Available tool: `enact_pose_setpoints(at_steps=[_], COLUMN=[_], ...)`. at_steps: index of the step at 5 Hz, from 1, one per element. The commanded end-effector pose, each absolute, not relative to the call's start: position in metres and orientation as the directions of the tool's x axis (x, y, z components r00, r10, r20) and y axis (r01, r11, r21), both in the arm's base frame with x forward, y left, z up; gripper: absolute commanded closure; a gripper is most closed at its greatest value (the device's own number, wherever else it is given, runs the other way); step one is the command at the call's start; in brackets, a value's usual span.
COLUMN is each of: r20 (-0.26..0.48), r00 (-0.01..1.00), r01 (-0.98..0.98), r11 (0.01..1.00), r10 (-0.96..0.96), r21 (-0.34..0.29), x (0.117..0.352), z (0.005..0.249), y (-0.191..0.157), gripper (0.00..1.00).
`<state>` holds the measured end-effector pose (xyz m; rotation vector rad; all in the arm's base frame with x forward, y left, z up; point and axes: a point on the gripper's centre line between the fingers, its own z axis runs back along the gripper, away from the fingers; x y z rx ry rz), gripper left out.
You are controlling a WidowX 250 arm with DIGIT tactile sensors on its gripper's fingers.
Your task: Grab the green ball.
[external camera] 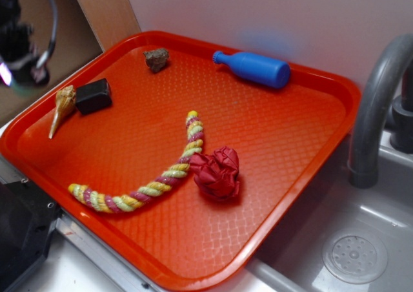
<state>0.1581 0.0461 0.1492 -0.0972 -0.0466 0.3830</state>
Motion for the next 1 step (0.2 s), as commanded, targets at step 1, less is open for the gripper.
enact_pose_setpoints(at_steps=[1], r20=[0.095], r00=[0.947], r01=[-0.292], r11=[0.945], r10=[0.308], r21=[-0.149], x=[0.1647], z=[0.2585], y=[-0.0056], gripper=[1.00])
